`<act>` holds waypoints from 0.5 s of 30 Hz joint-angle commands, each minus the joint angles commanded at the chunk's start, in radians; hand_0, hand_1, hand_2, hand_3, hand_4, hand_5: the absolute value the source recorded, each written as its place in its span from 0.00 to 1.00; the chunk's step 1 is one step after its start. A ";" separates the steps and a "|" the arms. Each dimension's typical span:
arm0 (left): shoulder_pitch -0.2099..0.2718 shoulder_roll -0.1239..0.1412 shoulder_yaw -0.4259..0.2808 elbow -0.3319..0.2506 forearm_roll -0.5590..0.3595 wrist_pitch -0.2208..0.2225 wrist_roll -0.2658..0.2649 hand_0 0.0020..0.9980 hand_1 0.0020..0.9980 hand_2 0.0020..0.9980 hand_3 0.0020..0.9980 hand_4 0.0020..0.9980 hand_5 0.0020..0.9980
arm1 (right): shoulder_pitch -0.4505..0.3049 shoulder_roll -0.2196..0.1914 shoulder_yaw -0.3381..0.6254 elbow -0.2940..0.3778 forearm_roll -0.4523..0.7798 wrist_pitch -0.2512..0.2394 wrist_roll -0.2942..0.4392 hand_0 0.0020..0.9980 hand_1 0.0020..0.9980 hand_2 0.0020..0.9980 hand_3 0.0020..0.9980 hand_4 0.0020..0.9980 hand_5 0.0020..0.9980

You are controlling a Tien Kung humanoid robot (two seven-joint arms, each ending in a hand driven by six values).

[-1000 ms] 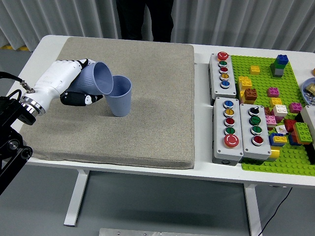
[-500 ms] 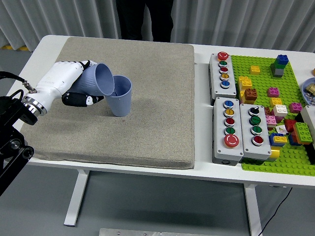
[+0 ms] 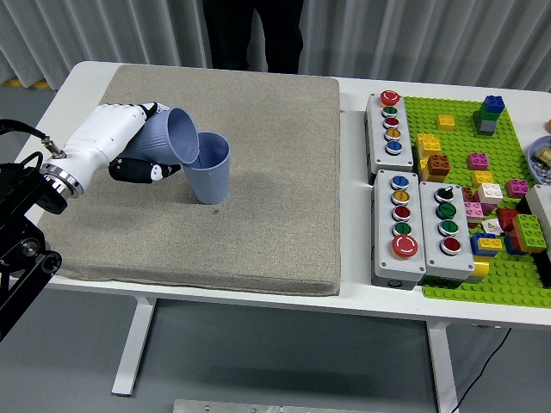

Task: Pick cup pour cup place

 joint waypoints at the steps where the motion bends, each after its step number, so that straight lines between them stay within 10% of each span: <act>1: -0.001 0.000 0.000 0.000 0.006 -0.001 0.001 0.52 0.54 0.56 0.52 0.69 0.25 | 0.000 0.000 0.000 0.000 0.000 0.000 0.000 0.68 0.67 0.68 0.64 0.44 0.17; 15: -0.011 0.003 0.009 -0.006 0.055 -0.008 0.012 0.52 0.54 0.56 0.52 0.69 0.25 | 0.002 0.000 0.004 0.000 -0.002 0.000 0.000 0.68 0.67 0.68 0.64 0.44 0.17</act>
